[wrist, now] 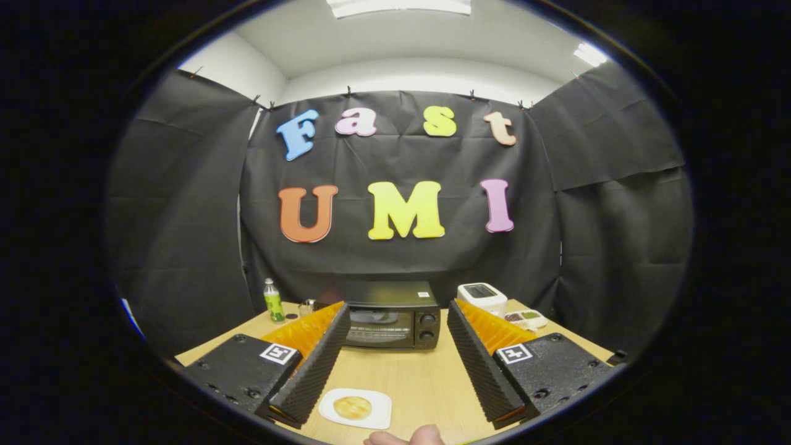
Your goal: Open the toaster oven, put the food inside, and close the toaster oven door.
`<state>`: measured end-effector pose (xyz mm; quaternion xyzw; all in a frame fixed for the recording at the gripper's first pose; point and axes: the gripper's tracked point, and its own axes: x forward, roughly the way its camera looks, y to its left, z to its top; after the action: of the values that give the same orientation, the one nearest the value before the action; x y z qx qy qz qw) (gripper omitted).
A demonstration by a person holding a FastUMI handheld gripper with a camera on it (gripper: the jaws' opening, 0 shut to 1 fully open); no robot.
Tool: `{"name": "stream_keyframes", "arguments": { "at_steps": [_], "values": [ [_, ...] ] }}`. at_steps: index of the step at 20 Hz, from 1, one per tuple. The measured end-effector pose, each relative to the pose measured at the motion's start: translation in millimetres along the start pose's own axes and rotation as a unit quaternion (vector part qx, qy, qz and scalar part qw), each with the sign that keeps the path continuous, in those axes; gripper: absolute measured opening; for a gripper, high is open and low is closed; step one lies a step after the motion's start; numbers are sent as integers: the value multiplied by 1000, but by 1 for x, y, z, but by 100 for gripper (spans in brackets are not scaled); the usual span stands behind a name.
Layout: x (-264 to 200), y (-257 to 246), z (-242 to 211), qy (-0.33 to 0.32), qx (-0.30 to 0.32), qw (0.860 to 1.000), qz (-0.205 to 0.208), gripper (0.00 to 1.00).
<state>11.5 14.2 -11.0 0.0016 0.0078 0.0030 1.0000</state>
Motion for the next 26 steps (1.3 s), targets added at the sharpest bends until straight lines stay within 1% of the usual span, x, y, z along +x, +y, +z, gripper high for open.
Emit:
{"name": "stream_keyframes", "arguments": {
  "at_steps": [6, 11, 15, 17, 23, 26],
  "values": [
    [20, 12, -6, 8, -2, 1000, 6, 100],
    [50, 26, -11, 7, -11, 1000, 11, 100],
    [92, 32, -20, 10, -23, 1000, 10, 100],
    [111, 42, -26, 18, -10, 1000, 21, 100],
    [200, 64, -44, 34, -5, 999, 28, 100],
    [238, 78, -64, 51, -2, 998, 34, 100]
  ]
}}
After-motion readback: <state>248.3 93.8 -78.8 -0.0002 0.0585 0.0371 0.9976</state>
